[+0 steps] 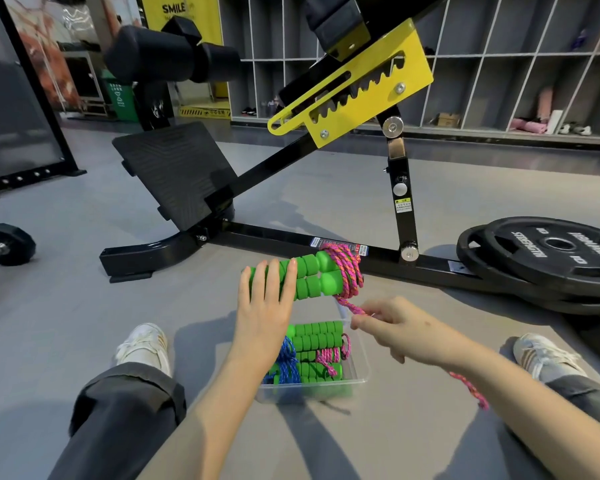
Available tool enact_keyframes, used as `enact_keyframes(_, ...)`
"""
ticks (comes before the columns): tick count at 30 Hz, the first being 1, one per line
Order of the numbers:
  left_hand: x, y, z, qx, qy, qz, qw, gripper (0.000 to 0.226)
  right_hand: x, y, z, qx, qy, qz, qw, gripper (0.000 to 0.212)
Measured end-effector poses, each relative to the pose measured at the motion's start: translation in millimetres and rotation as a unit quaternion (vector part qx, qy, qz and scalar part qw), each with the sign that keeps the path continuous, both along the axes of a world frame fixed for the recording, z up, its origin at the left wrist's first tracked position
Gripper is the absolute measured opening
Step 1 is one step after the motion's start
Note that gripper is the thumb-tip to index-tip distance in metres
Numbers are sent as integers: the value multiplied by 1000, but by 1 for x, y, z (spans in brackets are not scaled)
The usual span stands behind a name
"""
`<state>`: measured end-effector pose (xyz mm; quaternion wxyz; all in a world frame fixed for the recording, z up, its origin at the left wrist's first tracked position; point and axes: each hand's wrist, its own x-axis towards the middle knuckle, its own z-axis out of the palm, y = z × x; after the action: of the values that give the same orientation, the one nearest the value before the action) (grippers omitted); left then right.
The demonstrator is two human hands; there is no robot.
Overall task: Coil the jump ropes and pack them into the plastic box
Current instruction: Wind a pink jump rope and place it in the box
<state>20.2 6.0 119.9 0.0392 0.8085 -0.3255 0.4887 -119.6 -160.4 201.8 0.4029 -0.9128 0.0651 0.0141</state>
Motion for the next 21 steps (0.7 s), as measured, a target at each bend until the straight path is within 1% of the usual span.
enact_keyframes(2, 0, 0, -3, 10, 2, -3, 1000, 60, -5, -5, 20, -62, 26, 29, 997, 31)
enact_keyframes(4, 0, 0, -5, 17, 10, -2, 1000, 66, -9, -8, 38, -116, 30, 51, 991, 30)
enact_keyframes(8, 1, 0, -7, 26, 22, -5, 999, 68, -12, -12, 67, -165, -1, 78, 983, 29)
enact_keyframes(12, -3, 1, -7, 49, 30, -23, 998, 71, -5, -22, 89, -212, -70, 78, 972, 23)
enact_keyframes(17, -3, -1, -1, 40, -4, -81, 996, 68, 6, -30, 103, -212, -158, 74, 962, 18)
enact_keyframes(21, -8, -3, 1, 44, -21, -131, 990, 65, 14, -40, 103, -194, -181, 53, 963, 16)
